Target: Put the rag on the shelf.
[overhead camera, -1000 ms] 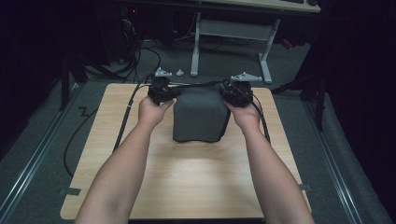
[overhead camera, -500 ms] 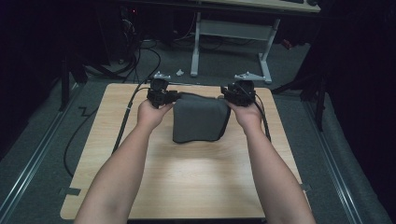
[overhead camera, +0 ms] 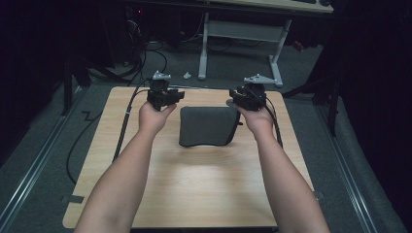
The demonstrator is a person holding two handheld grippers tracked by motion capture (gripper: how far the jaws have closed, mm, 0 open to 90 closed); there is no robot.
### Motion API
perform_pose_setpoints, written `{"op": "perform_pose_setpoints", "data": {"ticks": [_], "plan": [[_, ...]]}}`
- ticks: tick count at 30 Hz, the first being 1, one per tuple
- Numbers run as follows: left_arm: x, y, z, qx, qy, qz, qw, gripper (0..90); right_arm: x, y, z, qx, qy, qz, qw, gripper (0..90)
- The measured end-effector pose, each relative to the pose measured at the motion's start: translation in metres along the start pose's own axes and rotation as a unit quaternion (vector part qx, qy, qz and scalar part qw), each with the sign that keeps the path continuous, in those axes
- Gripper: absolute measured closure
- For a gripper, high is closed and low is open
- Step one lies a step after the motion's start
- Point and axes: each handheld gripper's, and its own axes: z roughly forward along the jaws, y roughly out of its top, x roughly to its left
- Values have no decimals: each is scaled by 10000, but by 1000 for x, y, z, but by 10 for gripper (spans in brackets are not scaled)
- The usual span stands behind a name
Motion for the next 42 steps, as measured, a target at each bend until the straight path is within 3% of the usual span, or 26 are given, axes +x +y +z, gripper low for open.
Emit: {"op": "perform_pose_setpoints", "data": {"ticks": [7,16,19,21,26,30,33,42], "plan": [[-3,1,-12,-140,70,20,9999,639,3,1,-4,0,-22,-22,10000,600],[-6,-8,-40,-424,177,-57,9989,608,11,1,-25,-183,-12,9,9998,541],[-9,-10,-50,-396,194,110,9990,587,16,-2,-31,-291,9,-62,9996,528],[-14,-11,-60,-572,168,221,9980,579,20,-5,-38,-366,58,-96,9993,519],[-21,-21,-81,-802,127,280,9963,550,28,-16,-53,-492,-3,-270,9984,481],[-30,-40,-96,-879,86,395,9953,530,34,-31,-67,-551,-15,-440,9975,452],[-37,-62,-107,-975,-106,390,9944,519,40,-48,-77,-483,-108,-651,9966,430],[-61,-142,-125,-730,-331,606,9949,500,53,-110,-105,-399,-26,-716,9966,391]]}}
